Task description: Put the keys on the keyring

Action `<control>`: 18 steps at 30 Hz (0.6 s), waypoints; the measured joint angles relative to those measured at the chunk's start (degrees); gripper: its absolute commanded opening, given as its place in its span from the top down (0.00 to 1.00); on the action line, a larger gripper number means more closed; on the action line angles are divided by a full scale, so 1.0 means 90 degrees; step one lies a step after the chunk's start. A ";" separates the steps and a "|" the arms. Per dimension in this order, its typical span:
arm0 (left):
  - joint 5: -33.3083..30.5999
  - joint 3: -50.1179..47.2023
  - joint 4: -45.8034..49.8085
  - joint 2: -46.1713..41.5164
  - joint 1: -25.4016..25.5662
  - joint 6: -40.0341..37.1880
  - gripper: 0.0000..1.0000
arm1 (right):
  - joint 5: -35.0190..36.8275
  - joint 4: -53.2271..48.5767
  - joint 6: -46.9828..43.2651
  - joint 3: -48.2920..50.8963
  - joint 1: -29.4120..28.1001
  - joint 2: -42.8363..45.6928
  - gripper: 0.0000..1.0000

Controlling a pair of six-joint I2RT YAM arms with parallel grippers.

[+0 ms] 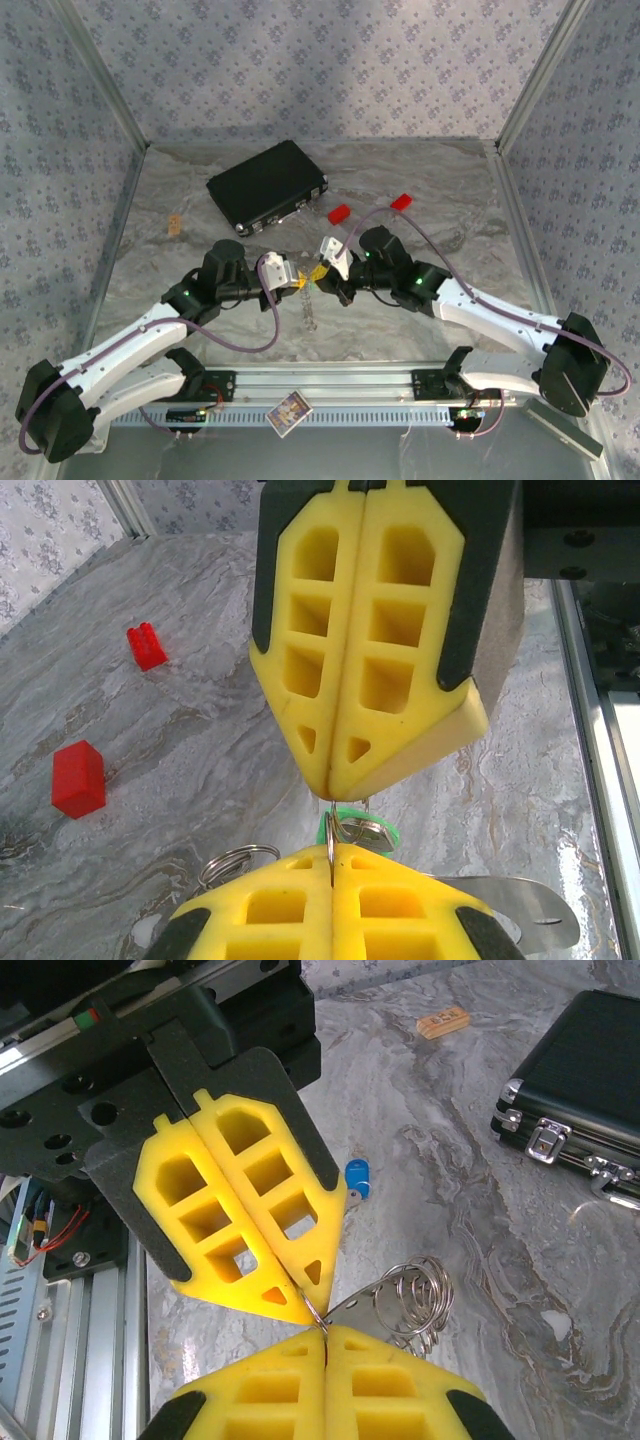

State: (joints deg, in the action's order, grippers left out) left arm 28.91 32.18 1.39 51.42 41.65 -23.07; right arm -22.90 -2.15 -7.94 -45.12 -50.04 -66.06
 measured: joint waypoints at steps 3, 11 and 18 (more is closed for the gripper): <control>-0.0007 0.0000 -0.0002 0.0000 0.0000 0.0000 1.00 | 0.0112 0.0000 0.0022 0.0002 -0.0017 0.0000 1.00; -0.0051 0.0000 -0.0032 0.0000 0.0000 0.0024 1.00 | 0.0284 0.0010 0.0148 0.0002 -0.0029 0.0000 1.00; -0.0308 -0.0104 -0.0214 -0.0117 0.0078 0.0316 1.00 | 0.0381 0.0083 0.0289 0.0002 -0.0034 0.0000 1.00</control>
State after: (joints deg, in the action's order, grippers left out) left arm 26.13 31.24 -0.54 50.37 42.35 -20.23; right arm -19.46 -1.41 -5.34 -45.10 -50.35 -66.06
